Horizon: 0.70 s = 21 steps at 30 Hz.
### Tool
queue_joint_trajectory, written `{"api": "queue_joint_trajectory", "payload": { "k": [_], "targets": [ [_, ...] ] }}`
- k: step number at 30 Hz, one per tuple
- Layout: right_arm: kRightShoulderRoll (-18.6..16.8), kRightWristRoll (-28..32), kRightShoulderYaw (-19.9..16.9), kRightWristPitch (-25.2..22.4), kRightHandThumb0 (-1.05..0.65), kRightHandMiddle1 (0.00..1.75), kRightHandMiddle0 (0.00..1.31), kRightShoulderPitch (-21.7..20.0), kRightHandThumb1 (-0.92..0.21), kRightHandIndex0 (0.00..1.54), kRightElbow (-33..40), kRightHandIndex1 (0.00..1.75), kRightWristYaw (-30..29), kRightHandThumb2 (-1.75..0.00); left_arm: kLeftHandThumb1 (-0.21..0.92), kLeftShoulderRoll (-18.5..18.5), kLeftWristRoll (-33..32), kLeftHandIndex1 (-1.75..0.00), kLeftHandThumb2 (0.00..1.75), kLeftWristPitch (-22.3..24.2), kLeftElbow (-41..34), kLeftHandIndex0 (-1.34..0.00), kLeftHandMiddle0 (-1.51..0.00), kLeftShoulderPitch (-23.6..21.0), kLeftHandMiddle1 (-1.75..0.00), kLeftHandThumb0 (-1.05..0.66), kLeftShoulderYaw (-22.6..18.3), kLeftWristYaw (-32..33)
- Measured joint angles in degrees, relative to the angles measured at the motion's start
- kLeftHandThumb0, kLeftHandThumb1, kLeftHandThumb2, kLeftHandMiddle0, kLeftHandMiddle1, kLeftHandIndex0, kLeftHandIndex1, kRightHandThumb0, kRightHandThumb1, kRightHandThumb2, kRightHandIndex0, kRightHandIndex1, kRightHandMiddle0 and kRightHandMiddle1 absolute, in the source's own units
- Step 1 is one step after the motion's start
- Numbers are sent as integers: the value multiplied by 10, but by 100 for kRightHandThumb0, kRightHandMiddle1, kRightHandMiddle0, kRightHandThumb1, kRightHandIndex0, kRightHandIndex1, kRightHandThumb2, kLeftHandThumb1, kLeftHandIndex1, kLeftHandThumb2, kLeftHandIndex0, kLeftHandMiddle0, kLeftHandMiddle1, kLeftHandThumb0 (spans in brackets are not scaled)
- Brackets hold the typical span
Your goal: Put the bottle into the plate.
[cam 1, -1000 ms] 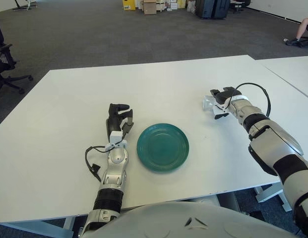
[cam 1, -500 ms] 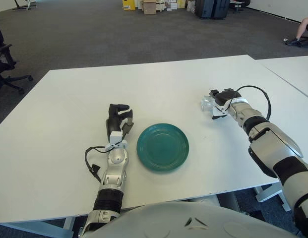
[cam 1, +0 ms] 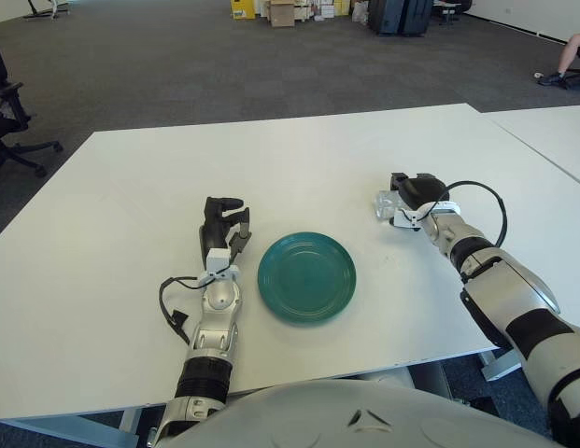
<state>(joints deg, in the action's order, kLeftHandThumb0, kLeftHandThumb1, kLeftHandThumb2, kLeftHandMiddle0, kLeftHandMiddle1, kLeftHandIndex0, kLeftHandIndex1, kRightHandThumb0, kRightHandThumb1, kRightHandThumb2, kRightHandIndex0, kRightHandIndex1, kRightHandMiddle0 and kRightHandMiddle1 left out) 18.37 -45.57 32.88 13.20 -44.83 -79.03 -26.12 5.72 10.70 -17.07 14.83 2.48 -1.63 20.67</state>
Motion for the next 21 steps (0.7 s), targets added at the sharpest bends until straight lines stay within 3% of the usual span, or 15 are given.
{"api": "queue_joint_trajectory", "payload": {
  "k": [21],
  "targets": [
    [2,0,-4,12,50,175,88,1,-22,68,0,175,1,-143,92,2,0,-163,42,0,0,-30,-61,0,-92,-35,0,1]
  ]
}}
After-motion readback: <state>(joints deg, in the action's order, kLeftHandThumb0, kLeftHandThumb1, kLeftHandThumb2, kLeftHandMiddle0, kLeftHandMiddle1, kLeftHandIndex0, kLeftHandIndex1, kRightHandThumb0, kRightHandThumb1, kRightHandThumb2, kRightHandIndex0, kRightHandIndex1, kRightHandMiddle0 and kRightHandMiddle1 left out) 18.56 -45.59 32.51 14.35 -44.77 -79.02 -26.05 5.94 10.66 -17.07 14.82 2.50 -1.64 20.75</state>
